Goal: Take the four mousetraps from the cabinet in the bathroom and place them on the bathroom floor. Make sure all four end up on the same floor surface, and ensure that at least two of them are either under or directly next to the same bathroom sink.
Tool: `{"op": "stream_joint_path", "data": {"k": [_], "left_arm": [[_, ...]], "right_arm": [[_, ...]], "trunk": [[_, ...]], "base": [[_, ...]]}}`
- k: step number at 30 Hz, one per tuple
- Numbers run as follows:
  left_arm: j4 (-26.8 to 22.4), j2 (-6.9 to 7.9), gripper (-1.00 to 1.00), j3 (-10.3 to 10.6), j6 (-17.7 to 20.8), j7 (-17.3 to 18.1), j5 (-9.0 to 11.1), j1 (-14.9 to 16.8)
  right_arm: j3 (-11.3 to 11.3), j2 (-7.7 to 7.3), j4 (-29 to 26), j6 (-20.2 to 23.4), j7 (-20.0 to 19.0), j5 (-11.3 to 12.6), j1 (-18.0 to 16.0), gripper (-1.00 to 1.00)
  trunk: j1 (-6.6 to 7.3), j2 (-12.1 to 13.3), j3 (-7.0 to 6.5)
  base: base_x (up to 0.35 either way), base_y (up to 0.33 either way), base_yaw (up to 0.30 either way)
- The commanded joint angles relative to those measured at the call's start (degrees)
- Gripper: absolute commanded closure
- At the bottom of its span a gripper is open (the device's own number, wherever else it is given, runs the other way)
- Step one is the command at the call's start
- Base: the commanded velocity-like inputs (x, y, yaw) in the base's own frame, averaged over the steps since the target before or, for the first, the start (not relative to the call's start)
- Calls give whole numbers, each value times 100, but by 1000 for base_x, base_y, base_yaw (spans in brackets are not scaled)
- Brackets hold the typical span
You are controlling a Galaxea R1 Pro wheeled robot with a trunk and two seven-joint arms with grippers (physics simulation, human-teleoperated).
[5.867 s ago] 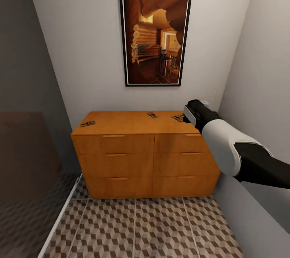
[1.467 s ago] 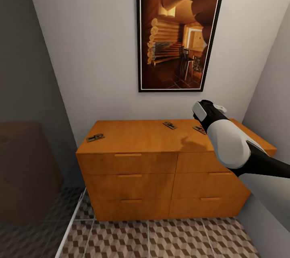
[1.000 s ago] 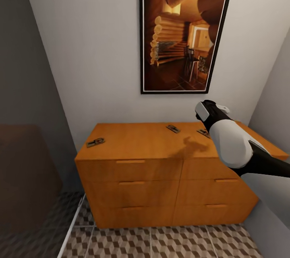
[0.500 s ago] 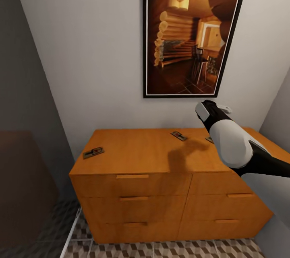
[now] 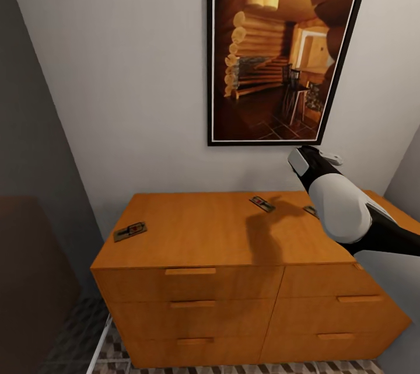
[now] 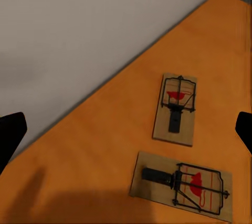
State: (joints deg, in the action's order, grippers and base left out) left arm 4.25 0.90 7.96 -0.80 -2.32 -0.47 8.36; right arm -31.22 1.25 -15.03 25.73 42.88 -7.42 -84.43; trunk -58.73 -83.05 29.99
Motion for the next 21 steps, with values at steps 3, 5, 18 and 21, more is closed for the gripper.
{"op": "stream_joint_path", "data": {"k": [3,5,18,21], "left_arm": [[11,-2,-100,39,-8,-14,-6,5],[7,-2,-100,39,-8,-14,-6,7],[6,-2,-100,39,-8,-14,-6,4],[6,-2,-100,39,-8,-14,-6,5]], "right_arm": [[-42,-25,-9,46,43,-58,-4,-100],[-43,-63,-9,46,56,-58,-4,-100],[-48,-103,-17,-95,258,-58,-4,-100],[-48,-104,-18,-158,318,-58,-4,-100]], "trunk": [[0,-3,6],[0,-3,6],[0,-3,6],[0,-3,6]], "base": [[9,0,0],[2,0,0],[0,0,0],[0,0,0]]}}
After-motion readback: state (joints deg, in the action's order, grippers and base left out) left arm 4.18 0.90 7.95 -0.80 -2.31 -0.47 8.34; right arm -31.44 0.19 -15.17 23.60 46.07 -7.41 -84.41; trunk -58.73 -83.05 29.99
